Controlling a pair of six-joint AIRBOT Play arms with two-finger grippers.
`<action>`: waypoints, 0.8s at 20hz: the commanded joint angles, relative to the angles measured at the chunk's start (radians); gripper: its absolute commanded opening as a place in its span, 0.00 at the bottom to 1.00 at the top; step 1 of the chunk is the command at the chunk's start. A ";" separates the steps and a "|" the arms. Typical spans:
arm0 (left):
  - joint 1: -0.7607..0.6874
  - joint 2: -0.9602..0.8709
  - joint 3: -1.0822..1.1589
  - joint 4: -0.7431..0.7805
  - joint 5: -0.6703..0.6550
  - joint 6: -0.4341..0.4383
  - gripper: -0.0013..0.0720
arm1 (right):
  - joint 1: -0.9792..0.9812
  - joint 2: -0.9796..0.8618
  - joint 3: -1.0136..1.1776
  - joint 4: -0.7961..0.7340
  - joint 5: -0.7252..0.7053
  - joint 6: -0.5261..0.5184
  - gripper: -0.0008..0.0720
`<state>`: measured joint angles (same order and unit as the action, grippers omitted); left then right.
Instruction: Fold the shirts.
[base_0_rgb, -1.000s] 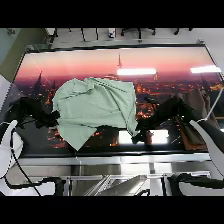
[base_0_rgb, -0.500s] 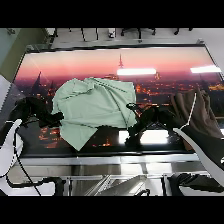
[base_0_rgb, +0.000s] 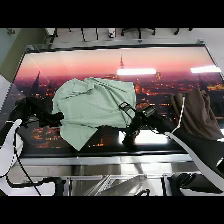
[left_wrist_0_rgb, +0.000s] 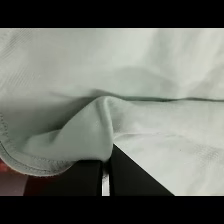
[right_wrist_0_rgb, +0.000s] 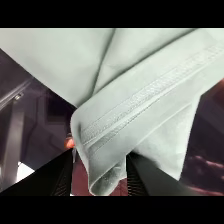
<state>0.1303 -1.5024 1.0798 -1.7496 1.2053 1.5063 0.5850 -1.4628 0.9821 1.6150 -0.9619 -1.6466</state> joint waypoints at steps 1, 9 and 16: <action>-0.001 -0.001 0.001 0.001 -0.003 0.012 0.04 | 0.008 -0.018 0.003 -0.024 0.000 0.026 0.50; 0.001 -0.001 0.001 0.002 -0.001 0.034 0.04 | -0.002 0.035 0.015 0.071 -0.027 0.060 0.04; 0.002 -0.001 0.001 0.003 0.005 0.038 0.04 | -0.444 0.185 -0.015 0.263 -0.159 0.135 0.03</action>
<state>0.1307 -1.5024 1.0798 -1.7462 1.2049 1.5402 0.3275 -1.3060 0.9916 1.7309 -1.0561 -1.5093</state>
